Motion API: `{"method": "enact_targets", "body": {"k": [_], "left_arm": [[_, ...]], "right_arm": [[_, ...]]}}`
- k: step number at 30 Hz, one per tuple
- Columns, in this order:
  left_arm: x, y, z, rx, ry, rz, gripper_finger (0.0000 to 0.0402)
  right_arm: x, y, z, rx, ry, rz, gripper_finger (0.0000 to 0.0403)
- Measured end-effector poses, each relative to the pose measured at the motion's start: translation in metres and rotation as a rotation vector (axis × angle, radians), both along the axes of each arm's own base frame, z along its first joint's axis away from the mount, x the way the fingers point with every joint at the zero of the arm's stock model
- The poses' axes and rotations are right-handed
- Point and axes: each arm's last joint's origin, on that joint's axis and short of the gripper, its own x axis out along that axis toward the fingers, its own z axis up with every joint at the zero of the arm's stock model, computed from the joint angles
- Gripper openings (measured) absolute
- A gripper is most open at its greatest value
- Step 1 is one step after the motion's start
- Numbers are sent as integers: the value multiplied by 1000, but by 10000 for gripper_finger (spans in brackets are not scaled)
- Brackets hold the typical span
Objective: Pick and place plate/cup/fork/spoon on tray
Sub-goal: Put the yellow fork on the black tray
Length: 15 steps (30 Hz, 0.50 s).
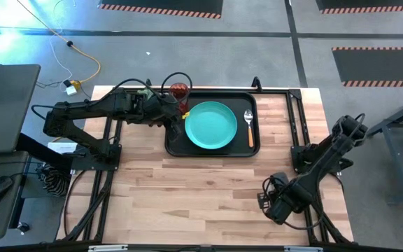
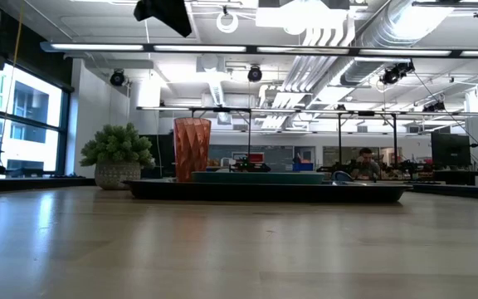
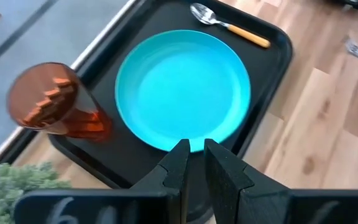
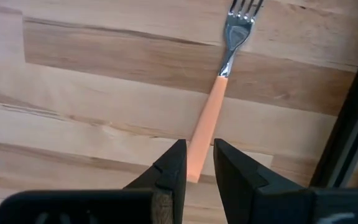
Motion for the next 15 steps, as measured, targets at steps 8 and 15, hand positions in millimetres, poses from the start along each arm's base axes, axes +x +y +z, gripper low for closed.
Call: {"method": "enact_targets", "body": {"k": [8, 15], "left_arm": [[0, 0, 0, -8, 0, -6, 39], [0, 0, 0, -13, -4, 2, 39]], "right_arm": [[3, 4, -7, -12, 10, 2, 72], [3, 4, -7, -12, 10, 3, 72]]}}
